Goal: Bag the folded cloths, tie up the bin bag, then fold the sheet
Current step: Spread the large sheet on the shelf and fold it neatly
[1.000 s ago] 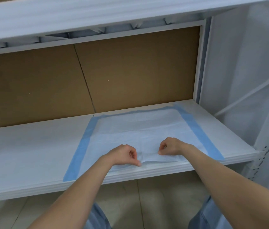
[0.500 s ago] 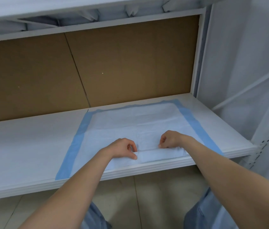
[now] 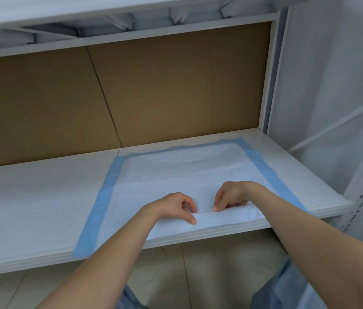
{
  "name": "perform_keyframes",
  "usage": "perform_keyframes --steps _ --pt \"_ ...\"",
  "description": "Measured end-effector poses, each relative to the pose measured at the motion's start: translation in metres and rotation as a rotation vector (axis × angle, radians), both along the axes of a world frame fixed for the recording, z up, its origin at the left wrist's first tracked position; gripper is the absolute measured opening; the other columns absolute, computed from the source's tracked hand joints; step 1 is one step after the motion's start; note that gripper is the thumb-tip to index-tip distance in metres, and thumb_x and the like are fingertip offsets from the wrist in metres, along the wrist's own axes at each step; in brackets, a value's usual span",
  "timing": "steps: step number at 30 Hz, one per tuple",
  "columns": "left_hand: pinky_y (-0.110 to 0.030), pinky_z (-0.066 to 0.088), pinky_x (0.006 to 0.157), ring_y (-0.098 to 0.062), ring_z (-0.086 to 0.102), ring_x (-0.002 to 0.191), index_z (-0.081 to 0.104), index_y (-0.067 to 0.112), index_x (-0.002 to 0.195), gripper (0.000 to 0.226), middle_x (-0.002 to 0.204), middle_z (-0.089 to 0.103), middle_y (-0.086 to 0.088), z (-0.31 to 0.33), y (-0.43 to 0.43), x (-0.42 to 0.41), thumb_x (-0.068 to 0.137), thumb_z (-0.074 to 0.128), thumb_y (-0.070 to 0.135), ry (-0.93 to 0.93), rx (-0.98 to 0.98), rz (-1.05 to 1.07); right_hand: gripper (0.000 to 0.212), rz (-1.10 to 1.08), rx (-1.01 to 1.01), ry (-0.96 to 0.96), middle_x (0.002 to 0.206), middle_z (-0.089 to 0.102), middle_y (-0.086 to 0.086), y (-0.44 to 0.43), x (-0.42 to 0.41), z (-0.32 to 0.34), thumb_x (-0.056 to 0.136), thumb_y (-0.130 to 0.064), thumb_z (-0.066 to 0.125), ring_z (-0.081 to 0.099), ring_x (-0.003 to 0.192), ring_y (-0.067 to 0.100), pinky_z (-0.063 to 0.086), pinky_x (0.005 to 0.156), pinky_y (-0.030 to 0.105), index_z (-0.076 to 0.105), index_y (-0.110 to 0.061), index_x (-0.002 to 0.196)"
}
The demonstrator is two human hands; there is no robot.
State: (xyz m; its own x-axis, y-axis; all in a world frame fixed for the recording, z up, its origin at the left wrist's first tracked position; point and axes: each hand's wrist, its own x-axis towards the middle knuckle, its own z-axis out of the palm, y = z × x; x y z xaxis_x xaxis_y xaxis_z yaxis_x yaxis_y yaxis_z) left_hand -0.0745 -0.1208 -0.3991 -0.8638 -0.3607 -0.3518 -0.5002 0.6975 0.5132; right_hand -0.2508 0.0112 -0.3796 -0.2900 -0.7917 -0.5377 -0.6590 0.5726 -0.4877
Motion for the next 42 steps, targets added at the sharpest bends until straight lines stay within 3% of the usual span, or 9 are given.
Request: perform_keyframes --steps 3,6,9,12,16,22,27,35,42 --pt "-0.023 0.046 0.076 -0.009 0.057 0.08 0.07 0.022 0.093 0.027 0.084 0.062 0.008 0.007 -0.003 0.0 0.083 0.066 0.046 0.065 0.087 0.096 0.024 -0.068 -0.152 0.057 0.078 0.062 -0.001 -0.009 -0.001 -0.002 0.085 -0.039 0.067 0.054 0.071 0.016 0.044 0.066 0.026 0.065 -0.017 0.076" --pt "-0.031 0.048 0.091 -0.015 0.057 0.104 0.064 0.026 0.114 0.026 0.112 0.061 0.002 0.01 -0.02 -0.001 0.092 0.056 0.036 0.178 -0.248 0.206 0.032 -0.183 -0.327 0.365 0.122 0.055 0.001 -0.021 -0.003 -0.008 0.09 -0.04 0.057 0.054 0.111 0.02 0.047 0.091 0.031 0.06 -0.025 0.118" --pt "-0.037 0.038 0.107 -0.022 0.037 0.134 0.036 0.031 0.144 0.053 0.144 0.039 -0.001 0.007 -0.041 -0.001 0.094 0.053 0.035 0.081 -0.468 0.197 0.057 -0.14 -0.301 0.426 0.145 0.036 0.004 -0.032 -0.005 -0.014 0.093 -0.043 0.052 0.038 0.132 0.026 0.041 0.104 0.04 0.036 -0.027 0.145" --pt "-0.043 0.018 0.118 -0.022 0.01 0.147 0.017 0.036 0.15 0.063 0.159 0.013 0.0 0.004 -0.062 -0.001 0.095 0.045 0.047 -0.063 -0.537 0.212 0.066 -0.091 -0.243 0.446 0.157 0.018 0.001 -0.046 -0.009 -0.02 0.094 -0.049 0.048 0.018 0.144 0.028 0.029 0.113 0.042 0.023 -0.028 0.151" --pt "-0.05 0.006 0.118 -0.024 -0.004 0.149 0.008 0.04 0.151 0.066 0.161 -0.002 0.002 -0.007 -0.088 0.002 0.094 0.034 0.06 -0.216 -0.485 0.232 0.066 -0.01 -0.163 0.469 0.161 0.006 -0.002 -0.065 -0.018 -0.023 0.096 -0.054 0.038 -0.001 0.148 0.03 0.016 0.118 0.043 0.016 -0.03 0.153" --pt "-0.045 0.018 0.115 -0.023 0.014 0.146 0.02 0.04 0.148 0.064 0.159 0.012 0.003 -0.015 -0.104 -0.005 0.091 0.032 0.066 -0.175 -0.501 0.3 0.063 -0.043 -0.173 0.556 0.157 0.021 -0.001 -0.085 -0.03 -0.031 0.093 -0.061 0.037 0.02 0.143 0.027 0.026 0.113 0.042 0.027 -0.033 0.149" --pt "-0.042 0.01 0.12 -0.024 0.0 0.149 0.009 0.038 0.151 0.068 0.161 0.0 -0.003 -0.02 -0.118 -0.005 0.092 0.031 0.064 -0.192 -0.471 0.304 0.073 -0.061 -0.152 0.544 0.162 -0.002 -0.001 -0.089 -0.038 -0.035 0.09 -0.068 0.033 -0.005 0.148 0.031 0.008 0.119 0.048 0.01 -0.036 0.152" --pt "-0.044 0.008 0.121 -0.026 -0.003 0.149 0.003 0.043 0.15 0.073 0.161 -0.006 -0.005 -0.021 -0.111 -0.007 0.088 0.031 0.07 -0.239 -0.419 0.256 0.073 -0.082 -0.106 0.515 0.162 -0.004 -0.005 -0.076 -0.039 -0.047 0.088 -0.073 0.024 -0.007 0.148 0.028 0.001 0.119 0.05 0.006 -0.042 0.151" --pt "-0.038 0.041 0.098 -0.026 0.043 0.128 0.036 0.025 0.142 0.059 0.14 0.042 -0.005 0.001 -0.109 -0.024 0.093 0.035 0.059 -0.273 -0.646 0.354 0.067 -0.142 -0.222 0.569 0.161 0.005 0.0 -0.088 -0.04 -0.028 0.096 -0.056 0.034 0.0 0.148 0.03 0.01 0.119 0.05 0.013 -0.028 0.153"
